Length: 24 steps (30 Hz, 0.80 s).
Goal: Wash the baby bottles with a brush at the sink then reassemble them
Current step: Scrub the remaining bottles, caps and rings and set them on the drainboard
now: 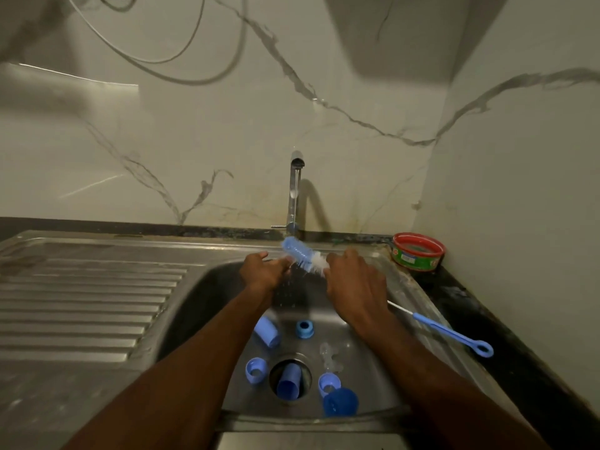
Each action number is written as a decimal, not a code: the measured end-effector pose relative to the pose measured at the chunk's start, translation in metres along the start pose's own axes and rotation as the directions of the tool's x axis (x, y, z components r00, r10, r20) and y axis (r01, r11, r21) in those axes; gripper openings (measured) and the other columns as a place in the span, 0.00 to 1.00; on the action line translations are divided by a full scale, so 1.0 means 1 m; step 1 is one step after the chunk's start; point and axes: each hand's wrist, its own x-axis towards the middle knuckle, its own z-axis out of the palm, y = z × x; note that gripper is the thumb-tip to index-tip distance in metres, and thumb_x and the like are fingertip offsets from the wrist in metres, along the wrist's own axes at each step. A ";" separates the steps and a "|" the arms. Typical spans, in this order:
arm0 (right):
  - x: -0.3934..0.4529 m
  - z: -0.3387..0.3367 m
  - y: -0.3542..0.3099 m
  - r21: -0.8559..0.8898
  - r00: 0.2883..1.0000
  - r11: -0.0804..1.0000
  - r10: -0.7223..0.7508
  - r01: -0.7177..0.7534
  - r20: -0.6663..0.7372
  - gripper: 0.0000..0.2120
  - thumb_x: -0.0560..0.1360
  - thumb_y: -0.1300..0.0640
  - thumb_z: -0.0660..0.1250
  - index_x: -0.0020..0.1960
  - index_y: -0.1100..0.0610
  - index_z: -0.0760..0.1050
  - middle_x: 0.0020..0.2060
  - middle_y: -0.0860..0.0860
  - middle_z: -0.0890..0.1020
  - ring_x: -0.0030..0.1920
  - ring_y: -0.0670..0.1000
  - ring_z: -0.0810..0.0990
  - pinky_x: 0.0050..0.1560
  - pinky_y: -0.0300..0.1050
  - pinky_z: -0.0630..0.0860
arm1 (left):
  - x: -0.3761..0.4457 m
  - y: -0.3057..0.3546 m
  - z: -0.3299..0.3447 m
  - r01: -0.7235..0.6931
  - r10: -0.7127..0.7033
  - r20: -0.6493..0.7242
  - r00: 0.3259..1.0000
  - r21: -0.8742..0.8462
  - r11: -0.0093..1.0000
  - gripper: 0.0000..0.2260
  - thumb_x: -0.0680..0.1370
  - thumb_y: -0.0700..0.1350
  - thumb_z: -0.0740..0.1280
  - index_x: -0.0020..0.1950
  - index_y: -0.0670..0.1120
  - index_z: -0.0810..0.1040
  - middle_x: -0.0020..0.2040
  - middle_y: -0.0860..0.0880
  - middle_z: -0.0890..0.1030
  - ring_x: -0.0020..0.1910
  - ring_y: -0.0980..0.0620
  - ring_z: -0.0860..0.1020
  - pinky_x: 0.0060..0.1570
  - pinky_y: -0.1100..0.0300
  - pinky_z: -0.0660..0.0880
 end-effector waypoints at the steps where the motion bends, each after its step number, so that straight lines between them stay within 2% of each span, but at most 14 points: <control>1: 0.002 -0.001 -0.002 0.006 1.000 1.000 0.014 -0.014 -0.009 0.16 0.79 0.50 0.69 0.66 0.50 0.73 0.57 0.53 0.75 0.48 0.52 0.80 0.44 0.45 0.72 | -0.002 0.002 0.001 -0.002 0.002 -0.018 1.000 -0.013 1.000 0.32 0.72 0.46 0.78 0.73 0.47 0.71 0.62 0.42 0.81 0.52 0.49 0.82 0.55 0.49 0.81; 3: 0.004 -0.001 -0.007 0.018 0.999 0.999 0.033 -0.032 -0.031 0.18 0.79 0.50 0.69 0.67 0.51 0.73 0.58 0.53 0.74 0.49 0.52 0.80 0.44 0.45 0.72 | -0.004 0.005 -0.001 0.001 -0.001 -0.043 0.999 0.004 1.000 0.31 0.74 0.44 0.77 0.75 0.45 0.69 0.63 0.41 0.80 0.45 0.55 0.80 0.45 0.60 0.80; 6: 0.006 0.002 -0.014 0.006 0.999 1.000 0.028 -0.027 -0.036 0.19 0.78 0.49 0.70 0.67 0.51 0.71 0.60 0.53 0.74 0.50 0.53 0.80 0.45 0.46 0.74 | -0.006 0.009 -0.005 -0.037 0.038 -0.040 0.998 0.025 0.999 0.30 0.75 0.42 0.76 0.75 0.46 0.69 0.62 0.43 0.79 0.44 0.56 0.77 0.45 0.62 0.77; 10: 0.013 0.003 -0.015 -0.009 0.998 0.998 0.055 -0.055 0.003 0.20 0.78 0.50 0.71 0.67 0.52 0.72 0.60 0.53 0.74 0.51 0.52 0.80 0.45 0.46 0.74 | -0.012 0.011 -0.005 -0.206 0.192 0.171 0.966 0.066 0.976 0.26 0.75 0.40 0.76 0.69 0.47 0.69 0.59 0.46 0.79 0.47 0.56 0.80 0.37 0.66 0.77; 12: 0.017 0.002 -0.013 0.005 0.996 0.995 0.095 -0.095 -0.001 0.20 0.77 0.50 0.71 0.67 0.52 0.73 0.59 0.53 0.75 0.50 0.52 0.79 0.43 0.45 0.72 | -0.015 0.011 -0.003 -0.256 0.230 0.256 0.939 0.074 0.964 0.24 0.75 0.43 0.76 0.66 0.49 0.70 0.58 0.47 0.80 0.48 0.54 0.83 0.39 0.67 0.79; 14: 0.020 0.000 -0.012 0.017 0.992 0.992 0.124 -0.124 -0.007 0.20 0.77 0.50 0.72 0.66 0.53 0.74 0.58 0.53 0.75 0.48 0.52 0.79 0.41 0.45 0.72 | -0.016 0.010 0.000 -0.268 0.234 0.272 0.933 0.092 0.959 0.23 0.75 0.44 0.76 0.65 0.49 0.70 0.58 0.47 0.81 0.48 0.53 0.83 0.40 0.66 0.80; 16: 0.018 -0.003 -0.010 0.022 0.990 0.991 0.133 -0.132 -0.038 0.20 0.77 0.49 0.72 0.66 0.53 0.74 0.57 0.53 0.76 0.47 0.52 0.80 0.41 0.46 0.74 | -0.015 0.013 -0.001 -0.225 0.207 0.173 0.963 0.091 0.970 0.23 0.76 0.43 0.75 0.67 0.49 0.70 0.59 0.46 0.80 0.49 0.53 0.82 0.41 0.64 0.79; 18: 0.013 -0.005 -0.008 0.028 0.992 0.994 0.110 -0.108 -0.064 0.20 0.77 0.48 0.71 0.66 0.53 0.73 0.58 0.53 0.75 0.48 0.52 0.80 0.42 0.46 0.74 | -0.011 0.012 -0.003 -0.129 0.127 0.040 0.991 0.065 0.989 0.27 0.76 0.42 0.75 0.72 0.46 0.69 0.63 0.44 0.77 0.55 0.50 0.80 0.51 0.57 0.80; 20: 0.006 -0.005 -0.010 0.018 0.997 0.998 0.064 -0.064 -0.037 0.20 0.78 0.48 0.71 0.66 0.52 0.72 0.59 0.53 0.75 0.49 0.52 0.80 0.43 0.45 0.72 | -0.007 0.009 -0.005 -0.088 0.087 0.008 0.996 0.061 0.994 0.28 0.76 0.41 0.75 0.74 0.46 0.68 0.64 0.42 0.77 0.57 0.48 0.79 0.55 0.53 0.80; 22: 0.002 -0.002 -0.013 -0.007 0.999 0.999 0.034 -0.034 -0.003 0.20 0.78 0.49 0.70 0.66 0.52 0.72 0.58 0.53 0.75 0.49 0.53 0.80 0.44 0.46 0.74 | -0.009 0.008 -0.005 -0.157 0.151 0.080 0.985 0.078 0.984 0.26 0.75 0.40 0.75 0.70 0.47 0.70 0.62 0.44 0.78 0.53 0.51 0.80 0.50 0.57 0.80; 24: 0.006 0.000 -0.014 -0.011 0.998 0.998 0.063 -0.063 0.001 0.19 0.77 0.50 0.71 0.66 0.52 0.73 0.57 0.53 0.75 0.47 0.52 0.79 0.43 0.46 0.73 | -0.013 0.008 -0.004 -0.230 0.215 0.170 0.962 0.073 0.970 0.21 0.75 0.41 0.75 0.64 0.50 0.71 0.59 0.45 0.80 0.52 0.52 0.81 0.48 0.60 0.79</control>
